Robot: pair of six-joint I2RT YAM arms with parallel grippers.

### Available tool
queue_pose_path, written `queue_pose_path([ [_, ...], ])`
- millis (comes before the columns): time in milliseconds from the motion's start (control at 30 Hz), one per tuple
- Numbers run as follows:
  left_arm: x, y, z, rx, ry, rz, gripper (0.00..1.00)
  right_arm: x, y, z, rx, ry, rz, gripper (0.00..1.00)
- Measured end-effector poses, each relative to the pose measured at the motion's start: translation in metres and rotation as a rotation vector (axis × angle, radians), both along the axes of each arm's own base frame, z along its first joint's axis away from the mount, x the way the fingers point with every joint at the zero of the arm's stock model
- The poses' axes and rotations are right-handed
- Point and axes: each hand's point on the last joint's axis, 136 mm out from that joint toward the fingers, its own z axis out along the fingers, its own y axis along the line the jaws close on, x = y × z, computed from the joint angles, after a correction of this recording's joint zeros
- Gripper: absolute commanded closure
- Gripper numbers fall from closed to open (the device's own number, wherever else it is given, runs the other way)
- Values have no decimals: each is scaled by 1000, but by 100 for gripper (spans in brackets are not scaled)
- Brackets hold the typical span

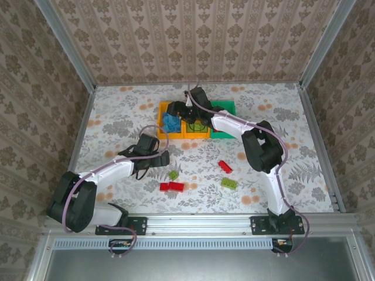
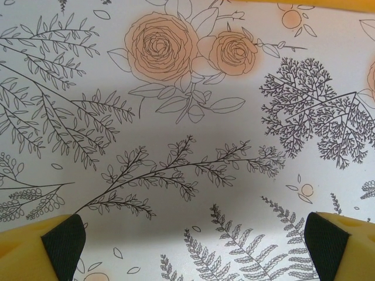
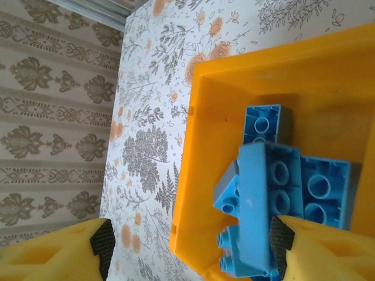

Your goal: Sort the legos into containers by color

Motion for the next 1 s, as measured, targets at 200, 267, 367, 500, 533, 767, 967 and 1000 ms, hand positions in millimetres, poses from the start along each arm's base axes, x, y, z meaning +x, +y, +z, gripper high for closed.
queue_pose_path([
  [200, 0, 0, 0, 0, -1, 0, 0, -63, -49, 2, -261, -47, 41, 25],
  [267, 0, 0, 0, 0, -1, 0, 0, -86, -70, 5, -382, -84, 51, 25],
  [367, 0, 0, 0, 0, -1, 0, 0, -121, -103, 0, -552, -105, 68, 26],
  [500, 0, 0, 0, 0, -1, 0, 0, -163, -152, -38, -752, -26, 93, 27],
  [533, 0, 0, 0, 0, -1, 0, 0, -172, -161, -48, -788, 1, 103, 27],
  [767, 0, 0, -2, 4, 6, 0, 0, -216, -196, -86, -990, 114, 147, 28],
  [967, -1, 1, -5, 9, 15, 0, 0, -224, -202, -94, -1029, 133, 141, 34],
  [1000, -1, 1, -6, 10, 16, 0, 0, -224, -203, -96, -1040, 138, 136, 35],
])
